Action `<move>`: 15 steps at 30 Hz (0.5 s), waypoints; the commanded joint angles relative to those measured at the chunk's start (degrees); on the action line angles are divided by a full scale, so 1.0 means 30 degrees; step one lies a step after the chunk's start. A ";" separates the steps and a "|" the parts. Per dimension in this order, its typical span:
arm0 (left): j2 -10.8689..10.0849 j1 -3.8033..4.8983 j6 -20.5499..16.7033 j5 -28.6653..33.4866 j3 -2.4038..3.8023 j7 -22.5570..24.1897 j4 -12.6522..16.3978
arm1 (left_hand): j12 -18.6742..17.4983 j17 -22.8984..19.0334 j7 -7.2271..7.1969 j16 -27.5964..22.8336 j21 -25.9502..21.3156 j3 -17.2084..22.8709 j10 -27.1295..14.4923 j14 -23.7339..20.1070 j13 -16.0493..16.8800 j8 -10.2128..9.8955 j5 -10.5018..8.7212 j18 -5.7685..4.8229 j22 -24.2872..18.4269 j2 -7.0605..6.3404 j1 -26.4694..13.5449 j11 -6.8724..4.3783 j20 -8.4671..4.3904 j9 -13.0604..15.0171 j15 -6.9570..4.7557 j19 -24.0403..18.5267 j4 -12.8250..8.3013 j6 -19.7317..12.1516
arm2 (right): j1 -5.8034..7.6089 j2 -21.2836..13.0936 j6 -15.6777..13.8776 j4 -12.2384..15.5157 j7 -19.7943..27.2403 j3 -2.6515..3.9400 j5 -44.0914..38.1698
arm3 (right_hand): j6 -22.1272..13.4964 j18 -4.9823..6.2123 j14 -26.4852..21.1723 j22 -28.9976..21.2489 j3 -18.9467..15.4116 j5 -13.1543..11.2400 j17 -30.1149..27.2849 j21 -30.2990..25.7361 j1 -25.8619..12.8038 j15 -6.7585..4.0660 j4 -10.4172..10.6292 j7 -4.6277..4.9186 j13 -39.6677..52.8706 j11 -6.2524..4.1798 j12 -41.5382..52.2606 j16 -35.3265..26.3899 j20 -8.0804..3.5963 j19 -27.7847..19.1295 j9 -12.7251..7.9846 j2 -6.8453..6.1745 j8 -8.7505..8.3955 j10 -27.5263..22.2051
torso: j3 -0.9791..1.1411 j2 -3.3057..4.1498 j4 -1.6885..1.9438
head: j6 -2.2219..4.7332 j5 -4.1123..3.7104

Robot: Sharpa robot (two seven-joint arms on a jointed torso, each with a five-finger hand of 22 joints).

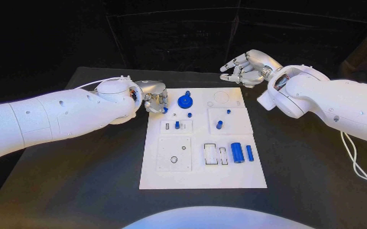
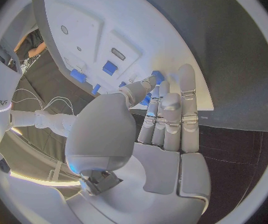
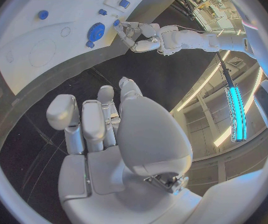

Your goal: Assemble the parts on the task board

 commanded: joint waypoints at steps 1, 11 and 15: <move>0.0012 0.0017 -0.0154 -0.0108 0.0008 0.0030 -0.0013 | -0.0032 -0.0020 0.0000 -0.0064 -0.0022 -0.0027 0.0020 -0.0065 -0.0036 -0.0024 -0.0002 0.0174 0.0028 0.0301 0.0179 0.0082 0.0013 -0.0027 0.0022 -0.0193 0.0094 -0.0037 | 0.0032 0.0008 0.0064 0.0025 0.0163 0.0011 -0.0036 | -0.0105 0.0259 0.0307 -0.0022 0.0027 0.0088 0.0001 -0.0060 -0.0124 -0.0093 0.0135 0.0020 -0.0013 -0.0015 0.0095 -0.0096 -0.0030 -0.0093 -0.0016 0.0064 0.0100 -0.0086 | 0.0002 0.0003 -0.0002 | -0.0013 -0.0013; -0.0124 0.0016 -0.0461 -0.0101 0.0008 0.0144 0.0106 | -0.0056 -0.0044 -0.0049 -0.0077 -0.0215 -0.1393 -0.0130 -0.0085 -0.0070 -0.0642 -0.0010 0.0182 -0.0054 -0.0758 -0.0575 0.0084 0.0131 -0.0236 0.0086 -0.0250 0.0386 -0.1116 | 0.0031 -0.0004 0.0057 0.0021 0.0172 0.0011 -0.0036 | -0.0106 0.0260 0.0306 -0.0023 0.0027 0.0089 -0.0002 -0.0061 -0.0123 -0.0093 0.0136 0.0020 -0.0012 -0.0015 0.0097 -0.0099 -0.0030 -0.0094 -0.0016 0.0064 0.0100 -0.0085 | -0.0006 -0.0003 0.0026 | 0.0001 -0.0032; -0.0164 0.0013 -0.0322 -0.0099 0.0006 0.0186 0.0181 | -0.0035 -0.0117 -0.0013 -0.0160 -0.0325 -0.2002 -0.0254 -0.0147 -0.0052 -0.0676 -0.0013 0.0173 -0.0117 -0.1119 -0.0718 0.0157 0.0177 -0.0201 0.0142 -0.0265 0.0443 -0.1168 | 0.0031 0.0006 0.0068 0.0012 0.0175 0.0011 -0.0036 | -0.0106 0.0260 0.0306 -0.0023 0.0027 0.0089 -0.0002 -0.0061 -0.0123 -0.0093 0.0136 0.0020 -0.0012 -0.0015 0.0097 -0.0099 -0.0030 -0.0094 -0.0016 0.0064 0.0100 -0.0085 | -0.0004 0.0006 0.0018 | 0.0003 -0.0005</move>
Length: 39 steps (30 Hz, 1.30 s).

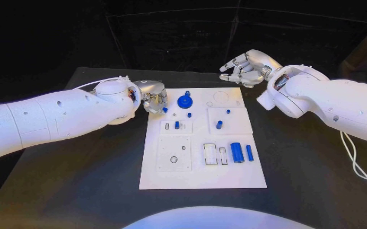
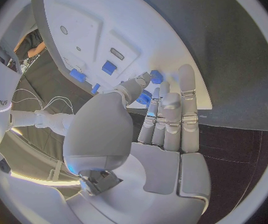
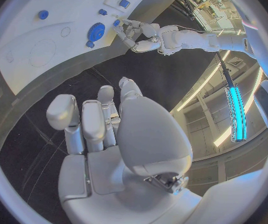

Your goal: Assemble the parts on the task board

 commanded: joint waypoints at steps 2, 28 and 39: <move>-0.0020 0.0010 -0.0032 -0.0083 0.0004 0.0170 0.0089 | 0.0006 -0.0085 0.0022 -0.0201 -0.0185 -0.0625 -0.0185 -0.0135 0.0030 -0.0117 -0.0013 0.0176 -0.0087 -0.0276 0.0026 0.0038 0.0076 0.0034 0.0099 -0.0148 0.0036 -0.0131 | 0.0030 0.0020 0.0074 0.0005 0.0174 0.0011 -0.0035 | -0.0106 0.0260 0.0306 -0.0025 0.0027 0.0089 -0.0002 -0.0061 -0.0124 -0.0093 0.0136 0.0020 -0.0014 -0.0015 0.0097 -0.0099 -0.0030 -0.0094 -0.0016 0.0064 0.0100 -0.0085 | -0.0014 0.0010 0.0015 | 0.0011 0.0048; 0.0470 -0.0130 0.0534 -0.0086 -0.0004 0.0370 -0.0530 | 0.0522 -0.0091 -0.0218 -0.0202 -0.0407 -0.1704 -0.0220 -0.0280 0.0242 0.0336 -0.0008 0.0232 -0.0164 0.0963 0.2490 -0.0197 -0.0101 0.0203 -0.0114 0.0047 -0.0595 0.0861 | 0.0024 0.0079 0.0145 -0.0063 0.0162 0.0010 -0.0035 | -0.0106 0.0258 0.0311 -0.0015 0.0026 0.0092 0.0021 -0.0057 -0.0125 -0.0093 0.0147 0.0020 0.0008 -0.0015 0.0122 -0.0084 -0.0030 -0.0087 -0.0016 0.0065 0.0103 -0.0073 | -0.0006 0.0004 -0.0011 | -0.0130 0.0009; 0.0564 -0.0155 0.0835 -0.0086 -0.0005 0.0358 -0.0707 | 0.0514 -0.0133 -0.0230 -0.0250 -0.0381 -0.1781 -0.0214 -0.0322 0.0225 0.0337 -0.0011 0.0223 -0.0124 0.0966 0.2605 -0.0211 -0.0132 0.0187 -0.0135 0.0028 -0.0670 0.0891 | 0.0023 0.0105 0.0174 -0.0085 0.0155 0.0009 -0.0035 | -0.0105 0.0255 0.0313 0.0003 0.0035 0.0098 0.0032 -0.0048 -0.0119 -0.0093 0.0159 0.0019 0.0020 -0.0016 0.0141 -0.0079 -0.0030 -0.0076 -0.0015 0.0082 0.0106 -0.0064 | -0.0005 0.0004 -0.0001 | -0.0135 -0.0004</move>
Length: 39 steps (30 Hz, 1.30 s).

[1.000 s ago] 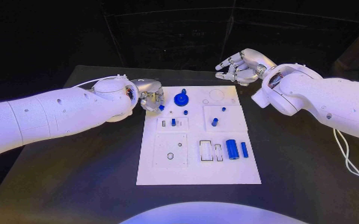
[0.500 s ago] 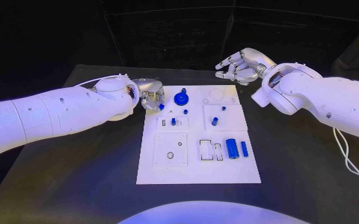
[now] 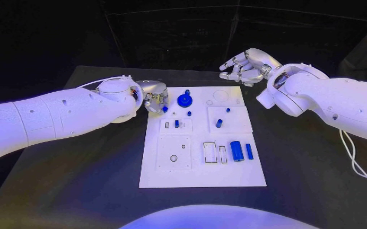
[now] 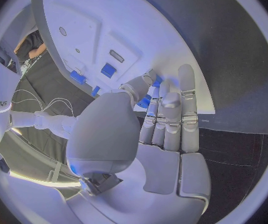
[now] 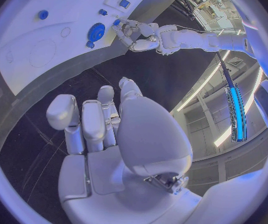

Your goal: Assemble the parts on the task board

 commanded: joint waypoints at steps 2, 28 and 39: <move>0.0063 0.0001 0.0514 -0.0075 0.0002 0.0100 -0.0118 | 0.0004 -0.0100 0.0034 -0.0153 0.0064 -0.0079 -0.0079 -0.0182 -0.0041 0.0002 -0.0008 0.0202 0.0047 -0.0035 0.0177 -0.0058 -0.0146 -0.0074 -0.0042 -0.0001 -0.0119 -0.0069 | 0.0031 0.0021 0.0123 0.0009 0.0146 0.0009 -0.0035 | -0.0105 0.0254 0.0314 0.0000 -0.0022 0.0098 0.0018 -0.0049 -0.0119 -0.0093 0.0103 0.0019 0.0018 -0.0016 0.0068 -0.0079 -0.0030 -0.0076 -0.0016 0.0082 0.0107 -0.0064 | 0.0002 0.0010 0.0004 | 0.0004 0.0003; 0.0306 -0.0081 0.0809 -0.0073 -0.0005 0.0527 -0.0488 | 0.0014 -0.0396 0.0036 -0.0524 -0.0016 -0.0363 -0.0390 -0.0559 -0.0073 -0.0066 -0.0005 0.0154 0.0179 0.1569 -0.0020 -0.0011 -0.0048 -0.0042 0.0074 -0.0367 0.0599 0.0230 | 0.0031 -0.0005 0.0180 0.0049 0.0146 0.0009 -0.0035 | -0.0104 0.0257 0.0314 -0.0014 -0.0007 0.0107 0.0015 -0.0060 -0.0116 -0.0094 0.0130 0.0020 0.0017 -0.0016 0.0077 -0.0089 -0.0030 -0.0083 -0.0015 0.0115 0.0113 -0.0062 | 0.0000 -0.0001 0.0017 | -0.0018 -0.0090; 0.0115 -0.0083 0.0825 -0.0057 -0.0004 0.1063 -0.0376 | -0.0052 -0.0576 -0.0019 -0.0744 -0.0214 0.0407 -0.0812 -0.0806 -0.0093 -0.0235 -0.0003 0.0166 0.0115 0.3644 -0.0234 -0.0009 -0.0003 -0.0126 0.0093 -0.0522 0.1458 0.0119 | 0.0031 -0.0014 0.0237 0.0051 0.0149 0.0009 -0.0035 | -0.0117 0.0255 0.0319 -0.0011 -0.0012 0.0172 0.0022 -0.0070 -0.0287 -0.0084 0.0356 0.0031 0.0001 0.0001 0.0097 -0.0108 -0.0024 -0.0078 -0.0017 0.0244 0.0125 -0.0068 | 0.0000 -0.0020 0.0026 | 0.0031 -0.0100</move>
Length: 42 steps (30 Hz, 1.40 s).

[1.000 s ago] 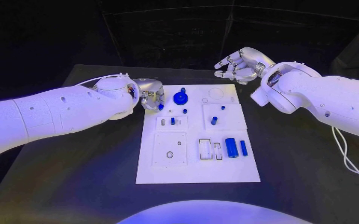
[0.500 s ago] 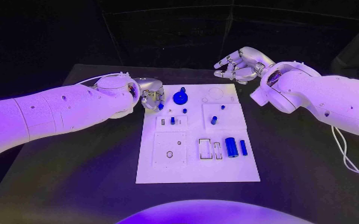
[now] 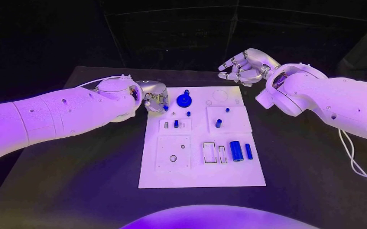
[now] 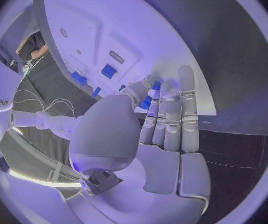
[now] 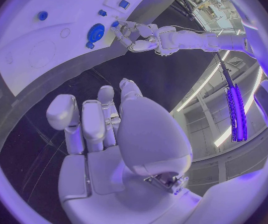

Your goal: Assemble the parts on the task board

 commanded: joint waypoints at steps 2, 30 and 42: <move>-0.0083 -0.0072 0.0358 -0.0044 -0.0056 0.0424 0.0054 | -0.0068 -0.0033 0.0017 -0.0087 -0.0163 0.0538 -0.0267 -0.0197 -0.0018 -0.0104 0.0071 0.0166 -0.0043 0.0984 0.0178 0.0003 0.0011 0.0232 0.0003 -0.0142 0.0206 -0.0204 | 0.0031 -0.0001 0.0139 0.0034 0.0153 0.0011 -0.0035 | -0.0119 0.0256 0.0319 -0.0019 -0.0004 0.0092 0.0003 -0.0076 -0.0154 -0.0082 0.0110 0.0032 -0.0007 0.0003 0.0097 -0.0109 -0.0024 -0.0082 -0.0017 0.0100 0.0126 -0.0071 | -0.0008 -0.0007 0.0009 | 0.0057 0.0023; -0.0217 -0.0071 0.0105 -0.0002 -0.0056 0.0281 0.0172 | 0.0723 -0.0007 0.0347 0.0005 -0.0245 0.5391 -0.1114 -0.0506 0.0457 -0.0793 0.0068 0.0167 0.0151 0.0374 -0.1645 0.0279 0.0163 0.0236 0.0200 -0.0251 0.0390 -0.0780 | 0.0031 0.0049 0.0107 -0.0013 0.0208 0.0011 -0.0035 | -0.0130 0.0260 0.0314 -0.0038 -0.0021 0.0137 -0.0015 -0.0092 -0.0237 -0.0077 0.0208 0.0037 -0.0042 0.0008 0.0075 -0.0137 -0.0020 -0.0092 -0.0018 0.0128 0.0129 -0.0099 | 0.0000 0.0011 0.0000 | 0.0153 0.0035; -0.0211 -0.0071 -0.0191 -0.0002 -0.0056 0.0277 0.0188 | 0.1000 0.0041 0.0381 0.0091 -0.0163 0.5851 -0.1235 -0.0492 0.0609 -0.0871 0.0063 0.0175 0.0269 -0.0278 -0.2006 0.0280 0.0152 0.0245 0.0190 -0.0256 0.0107 -0.0838 | 0.0029 0.0083 0.0104 -0.0059 0.0223 0.0009 -0.0035 | -0.0130 0.0260 0.0314 -0.0038 -0.0021 0.0137 -0.0015 -0.0092 -0.0237 -0.0077 0.0208 0.0037 -0.0042 0.0008 0.0075 -0.0137 -0.0020 -0.0092 -0.0018 0.0128 0.0129 -0.0099 | -0.0005 -0.0007 0.0003 | 0.0155 0.0029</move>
